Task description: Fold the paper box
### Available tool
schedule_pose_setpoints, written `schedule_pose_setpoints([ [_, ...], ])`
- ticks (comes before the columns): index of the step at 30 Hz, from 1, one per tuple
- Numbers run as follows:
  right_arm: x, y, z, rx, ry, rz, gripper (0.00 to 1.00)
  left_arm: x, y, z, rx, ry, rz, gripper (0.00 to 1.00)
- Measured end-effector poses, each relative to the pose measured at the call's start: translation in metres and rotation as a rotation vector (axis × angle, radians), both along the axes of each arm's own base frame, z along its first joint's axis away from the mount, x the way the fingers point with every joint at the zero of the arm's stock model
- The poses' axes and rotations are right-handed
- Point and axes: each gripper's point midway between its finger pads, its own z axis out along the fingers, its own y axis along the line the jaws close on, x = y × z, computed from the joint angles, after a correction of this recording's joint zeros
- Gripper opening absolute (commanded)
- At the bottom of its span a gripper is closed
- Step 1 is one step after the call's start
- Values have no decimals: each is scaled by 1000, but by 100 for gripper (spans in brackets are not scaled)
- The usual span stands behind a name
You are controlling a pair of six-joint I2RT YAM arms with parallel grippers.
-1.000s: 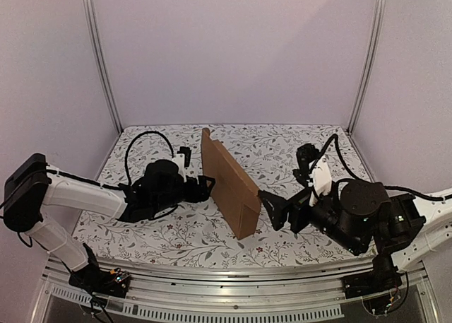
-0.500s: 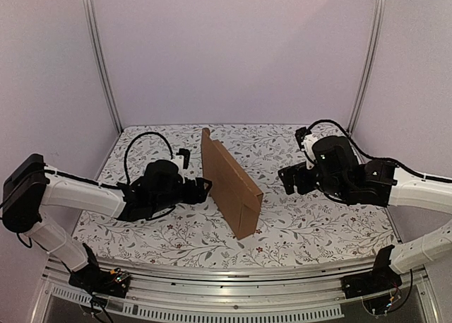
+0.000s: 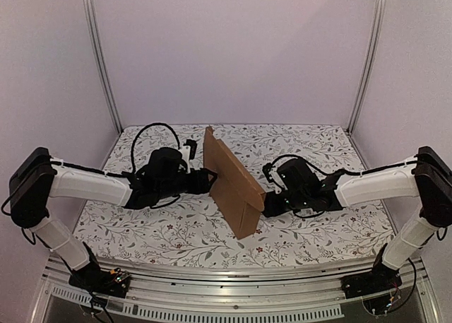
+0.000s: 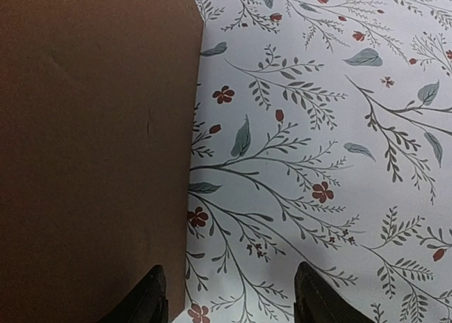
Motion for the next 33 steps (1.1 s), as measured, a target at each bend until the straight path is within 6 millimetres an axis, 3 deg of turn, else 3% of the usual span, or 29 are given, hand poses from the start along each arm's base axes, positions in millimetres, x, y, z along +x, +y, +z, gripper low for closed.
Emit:
schedule_pose_setpoints([
  [6, -6, 24, 0, 75, 4, 33, 52, 4, -16, -12, 13, 37, -56, 64],
  [17, -42, 77, 0, 116, -40, 90, 49, 3, -29, -19, 4, 68, -130, 63],
  [24, -33, 88, -2, 98, -70, 29, 47, 10, -23, -22, 0, 77, -131, 63],
  [33, -31, 81, -2, 61, -123, -33, 50, 8, -24, -22, 6, 74, -151, 65],
])
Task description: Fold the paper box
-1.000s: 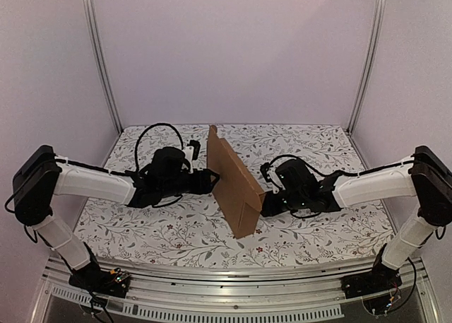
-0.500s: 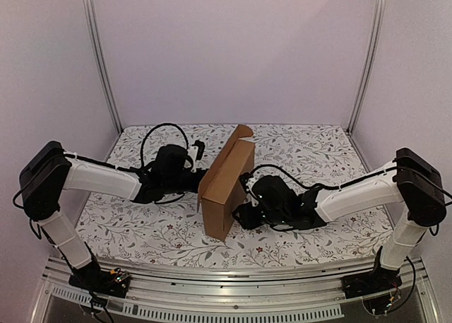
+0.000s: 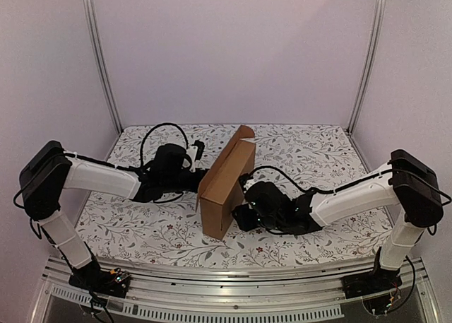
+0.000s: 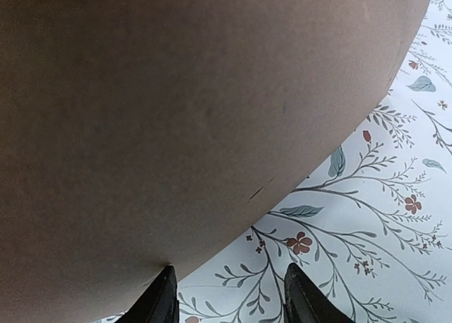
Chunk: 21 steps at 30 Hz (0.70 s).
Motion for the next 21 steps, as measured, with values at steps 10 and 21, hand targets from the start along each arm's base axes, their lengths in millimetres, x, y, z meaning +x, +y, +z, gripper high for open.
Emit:
schedule_pose_setpoints([
  [10, 5, -11, 39, 32, -92, -37, 54, -6, 18, 15, 33, -14, 41, 71],
  [21, 8, -25, 49, -44, -148, -32, 59, -47, 80, 17, 66, 7, 154, 85],
])
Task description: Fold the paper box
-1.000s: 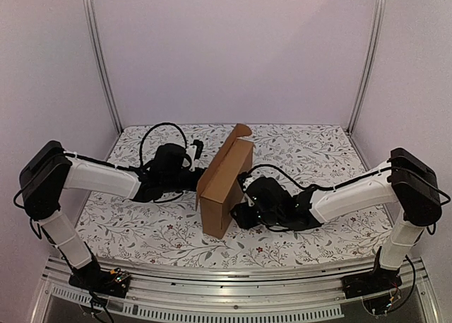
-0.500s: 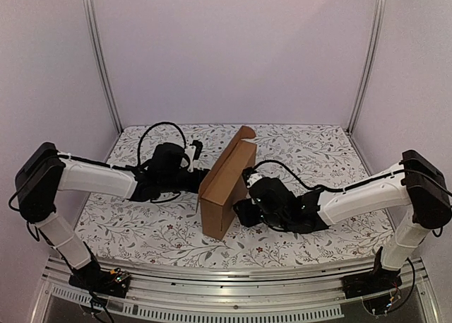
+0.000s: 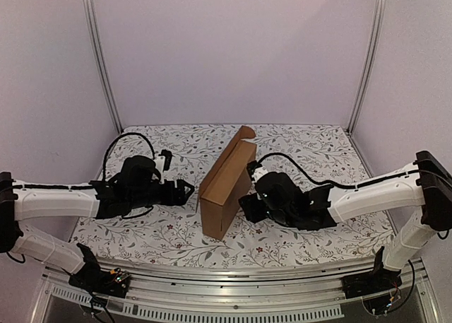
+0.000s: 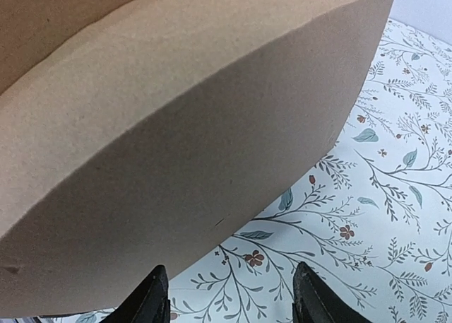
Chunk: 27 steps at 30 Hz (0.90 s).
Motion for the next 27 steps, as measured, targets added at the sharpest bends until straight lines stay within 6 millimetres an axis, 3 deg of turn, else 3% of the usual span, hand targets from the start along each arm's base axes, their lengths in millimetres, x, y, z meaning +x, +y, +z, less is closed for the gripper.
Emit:
schedule_pose_setpoints([
  [4, 2, -6, 15, 8, -24, -1, 61, -34, 15, -7, -23, 32, 7, 92],
  [8, 5, -15, 23, 14, -38, -11, 63, -70, 14, -3, -54, 20, -43, 97],
  [14, 8, -26, 25, -2, -42, -26, 66, -105, 5, 1, -77, -25, -121, 100],
  [21, 7, -35, 21, -33, -38, -34, 67, -124, -18, 4, -13, -167, -167, 100],
  [27, 4, -45, 23, -39, -43, -46, 67, -114, -30, -9, 67, -270, -151, 100],
])
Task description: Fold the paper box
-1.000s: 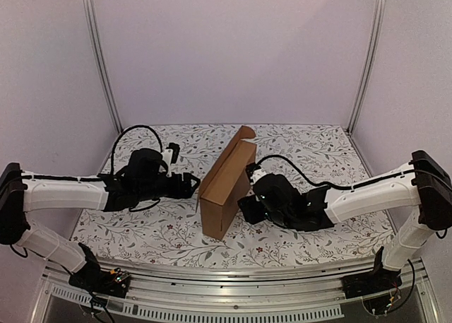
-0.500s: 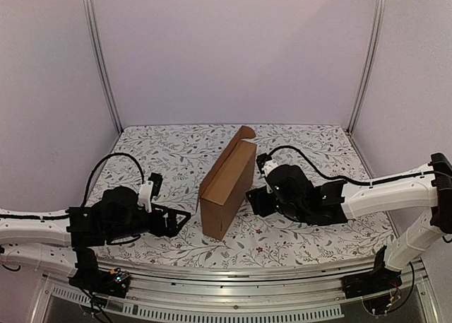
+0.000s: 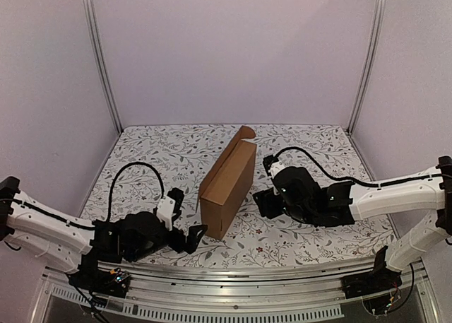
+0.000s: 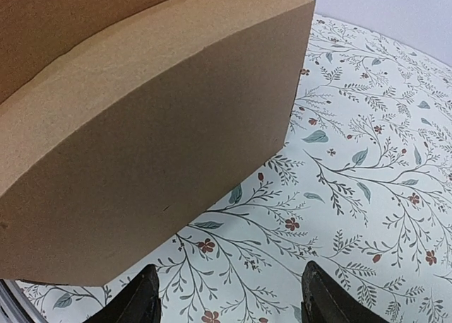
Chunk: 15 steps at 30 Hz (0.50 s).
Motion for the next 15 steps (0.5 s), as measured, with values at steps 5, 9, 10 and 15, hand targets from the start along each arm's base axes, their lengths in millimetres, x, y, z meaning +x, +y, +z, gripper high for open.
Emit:
schedule_pose_setpoints([
  [5, 0, -4, 2, 2, -6, -7, 67, 3, -13, -14, 48, -62, 9, 100],
  [9, 0, -6, 2, -3, -8, -12, 67, 6, -22, -12, 18, -109, 27, 99],
  [10, 0, -7, 2, -3, -9, -13, 67, 7, -25, -11, 9, -117, 31, 100],
  [15, 0, -7, 3, -1, -11, -16, 67, 9, -38, -6, -42, -152, 44, 100],
])
